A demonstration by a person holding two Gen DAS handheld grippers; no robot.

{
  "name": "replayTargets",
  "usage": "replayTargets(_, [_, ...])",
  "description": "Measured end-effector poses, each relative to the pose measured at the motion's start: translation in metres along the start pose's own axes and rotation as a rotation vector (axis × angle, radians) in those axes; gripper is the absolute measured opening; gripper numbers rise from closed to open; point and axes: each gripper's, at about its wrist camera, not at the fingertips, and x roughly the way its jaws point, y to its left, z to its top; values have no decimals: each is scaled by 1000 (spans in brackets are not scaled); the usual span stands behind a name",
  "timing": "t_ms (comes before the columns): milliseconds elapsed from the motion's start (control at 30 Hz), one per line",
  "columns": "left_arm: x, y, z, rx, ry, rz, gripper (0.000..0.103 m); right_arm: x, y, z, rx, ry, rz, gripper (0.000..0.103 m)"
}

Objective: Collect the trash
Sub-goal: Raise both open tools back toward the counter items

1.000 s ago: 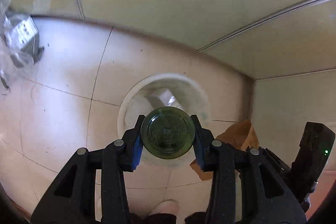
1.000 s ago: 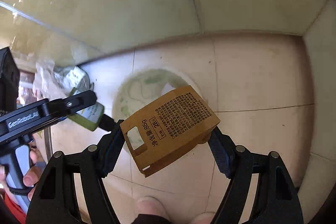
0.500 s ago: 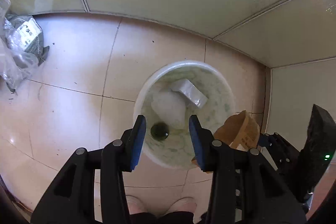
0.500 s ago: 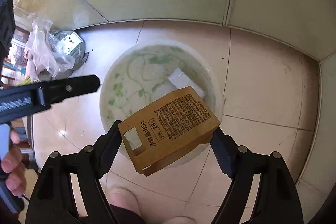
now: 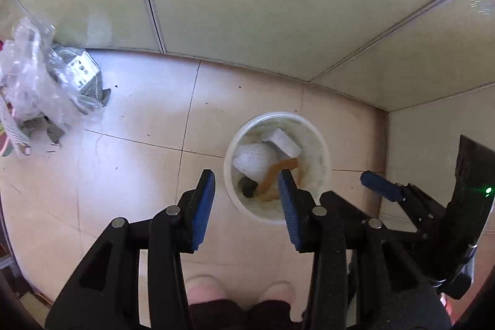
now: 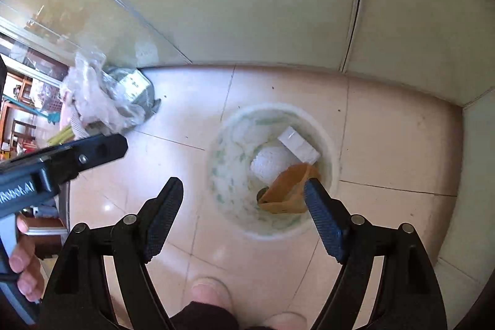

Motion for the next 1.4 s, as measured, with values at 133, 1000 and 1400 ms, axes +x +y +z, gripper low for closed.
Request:
replayTargets(133, [-73,-22,3,16,-26,0,41,-79,19,8,12,-45,-37,78])
replayTargets(1000, [-582,-126,40,211,-468,-31,55,-595,161,48,119,-661,-222,78])
replayTargets(1400, [-606,-145,125,178,-543,14,75,-637,120,103,127,-769,-336,86])
